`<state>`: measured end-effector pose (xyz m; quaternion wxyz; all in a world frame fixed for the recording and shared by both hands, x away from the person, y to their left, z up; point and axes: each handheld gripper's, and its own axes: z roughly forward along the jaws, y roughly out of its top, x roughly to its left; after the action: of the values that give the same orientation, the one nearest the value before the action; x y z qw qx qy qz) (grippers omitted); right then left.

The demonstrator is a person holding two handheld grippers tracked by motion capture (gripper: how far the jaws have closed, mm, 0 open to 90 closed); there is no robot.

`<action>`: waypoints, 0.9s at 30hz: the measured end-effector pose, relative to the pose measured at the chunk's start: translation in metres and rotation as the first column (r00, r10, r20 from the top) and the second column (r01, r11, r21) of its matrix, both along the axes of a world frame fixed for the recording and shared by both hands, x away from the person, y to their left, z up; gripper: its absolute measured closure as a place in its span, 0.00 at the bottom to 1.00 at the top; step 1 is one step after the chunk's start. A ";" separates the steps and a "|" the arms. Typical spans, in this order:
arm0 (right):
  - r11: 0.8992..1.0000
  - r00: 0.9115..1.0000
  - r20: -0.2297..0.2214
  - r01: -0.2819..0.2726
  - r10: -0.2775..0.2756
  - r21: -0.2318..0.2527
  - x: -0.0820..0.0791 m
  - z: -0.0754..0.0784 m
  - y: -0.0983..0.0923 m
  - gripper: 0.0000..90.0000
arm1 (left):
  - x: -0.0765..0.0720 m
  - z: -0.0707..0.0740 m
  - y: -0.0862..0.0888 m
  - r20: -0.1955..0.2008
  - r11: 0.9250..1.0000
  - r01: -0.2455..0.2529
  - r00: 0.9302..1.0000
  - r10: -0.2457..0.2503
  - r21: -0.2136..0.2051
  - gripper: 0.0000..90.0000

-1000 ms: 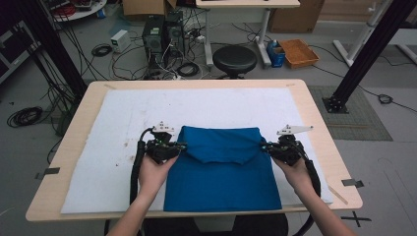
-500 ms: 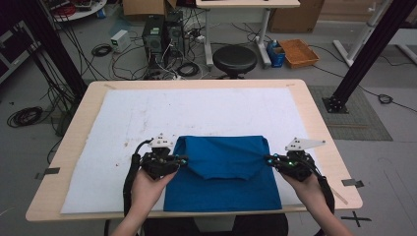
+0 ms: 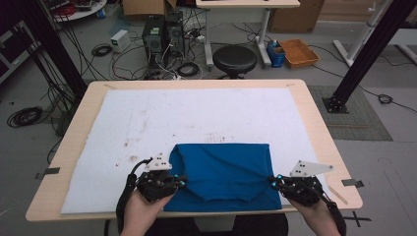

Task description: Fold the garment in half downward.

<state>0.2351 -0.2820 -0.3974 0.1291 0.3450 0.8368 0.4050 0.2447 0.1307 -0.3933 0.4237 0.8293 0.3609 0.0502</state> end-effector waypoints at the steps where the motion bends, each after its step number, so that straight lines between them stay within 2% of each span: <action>1: 1.000 1.000 0.004 -0.001 0.002 -0.006 -0.003 0.000 0.000 1.00 | -0.002 -0.001 0.000 -0.003 1.000 -0.002 1.000 0.002 -0.004 0.96; 11: 1.000 1.000 0.013 -0.023 0.023 -0.019 -0.021 -0.002 -0.001 1.00 | -0.016 -0.008 0.005 -0.037 1.000 0.015 0.999 -0.016 -0.009 0.96; 16: 0.999 1.000 0.014 -0.027 0.028 -0.032 -0.026 -0.004 -0.002 1.00 | -0.020 -0.012 0.006 -0.048 1.000 0.021 0.999 -0.021 0.007 0.96; 21: 0.997 0.999 0.013 -0.035 0.036 -0.066 -0.030 -0.010 -0.001 1.00 | -0.020 -0.018 0.002 -0.056 0.999 0.032 0.998 -0.030 0.033 0.95; 23: 0.996 0.999 0.013 -0.037 0.038 -0.077 -0.030 -0.013 -0.001 0.97 | -0.020 -0.020 0.001 -0.063 0.998 0.035 0.997 -0.031 0.056 0.89; 25: 0.997 0.999 0.014 -0.028 0.029 -0.075 -0.030 -0.014 -0.002 0.91 | -0.019 -0.022 0.001 -0.062 0.997 0.010 0.998 -0.005 0.080 0.75; 27: 0.997 1.000 0.024 -0.017 0.019 -0.069 -0.028 -0.013 -0.004 0.86 | -0.017 -0.021 0.002 -0.044 0.997 -0.005 0.999 0.008 0.082 0.72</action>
<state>0.2074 -0.2863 -0.4103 0.1478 0.3278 0.8517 0.3813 0.2280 0.1331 -0.4141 0.3813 0.8456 0.3705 0.0480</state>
